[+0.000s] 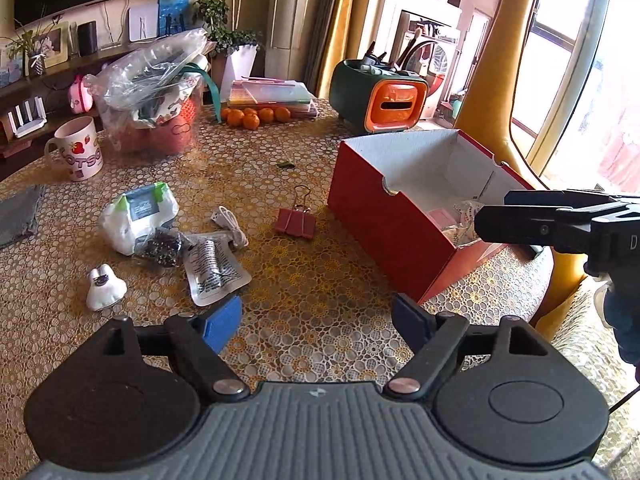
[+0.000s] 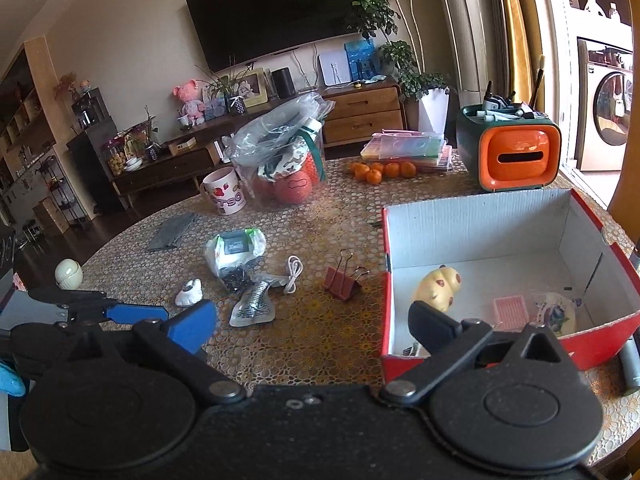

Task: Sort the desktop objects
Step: 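Withdraw both grippers from the shoebox back toward the remaining table items, then grasp the white bunny plush with the left gripper while the right gripper moves toward the printed packet, then grasp the clear printed medicine packet with the right gripper, then carry the bunny with the left gripper while the right gripper carries the packet over the shoebox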

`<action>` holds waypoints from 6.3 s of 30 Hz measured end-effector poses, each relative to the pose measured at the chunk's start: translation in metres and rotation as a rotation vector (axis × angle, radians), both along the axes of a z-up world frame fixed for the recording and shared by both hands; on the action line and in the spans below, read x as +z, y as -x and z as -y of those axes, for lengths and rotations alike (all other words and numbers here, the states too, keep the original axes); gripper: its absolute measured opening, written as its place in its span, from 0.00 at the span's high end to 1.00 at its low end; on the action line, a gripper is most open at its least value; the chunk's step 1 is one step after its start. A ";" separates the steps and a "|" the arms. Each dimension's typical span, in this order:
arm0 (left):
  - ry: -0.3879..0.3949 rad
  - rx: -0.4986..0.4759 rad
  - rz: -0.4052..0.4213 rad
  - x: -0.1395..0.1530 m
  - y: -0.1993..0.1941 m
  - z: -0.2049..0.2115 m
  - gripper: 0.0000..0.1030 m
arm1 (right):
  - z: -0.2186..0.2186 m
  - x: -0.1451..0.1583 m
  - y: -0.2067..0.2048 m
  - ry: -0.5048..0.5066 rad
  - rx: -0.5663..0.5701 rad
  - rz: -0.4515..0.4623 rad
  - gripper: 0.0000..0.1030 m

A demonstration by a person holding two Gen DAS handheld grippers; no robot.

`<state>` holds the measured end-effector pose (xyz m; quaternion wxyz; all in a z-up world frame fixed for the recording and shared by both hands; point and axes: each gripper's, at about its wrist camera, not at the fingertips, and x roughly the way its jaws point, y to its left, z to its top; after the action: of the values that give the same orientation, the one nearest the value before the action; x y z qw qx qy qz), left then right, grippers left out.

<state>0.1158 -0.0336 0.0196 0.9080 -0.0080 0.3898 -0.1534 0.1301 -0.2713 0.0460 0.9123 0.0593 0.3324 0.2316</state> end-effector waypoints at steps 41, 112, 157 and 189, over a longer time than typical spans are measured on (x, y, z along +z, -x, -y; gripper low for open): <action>0.001 0.220 -0.033 -0.075 -0.031 -0.115 0.00 | -0.118 -0.052 -0.055 0.102 0.095 -0.071 0.01; -0.055 0.333 -0.082 -0.112 -0.089 -0.136 0.53 | -0.186 -0.130 -0.085 0.239 0.150 -0.117 0.35; -0.027 0.253 -0.105 -0.081 -0.024 -0.078 0.53 | -0.113 -0.120 -0.040 0.143 0.125 -0.188 0.25; -0.016 0.207 -0.130 -0.072 -0.023 -0.066 0.53 | -0.128 -0.118 -0.037 0.189 0.129 -0.139 0.59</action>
<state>0.1387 0.0329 -0.0526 0.8919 -0.0508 0.4460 -0.0547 0.1670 -0.1437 -0.0719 0.8718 -0.0325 0.4185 0.2525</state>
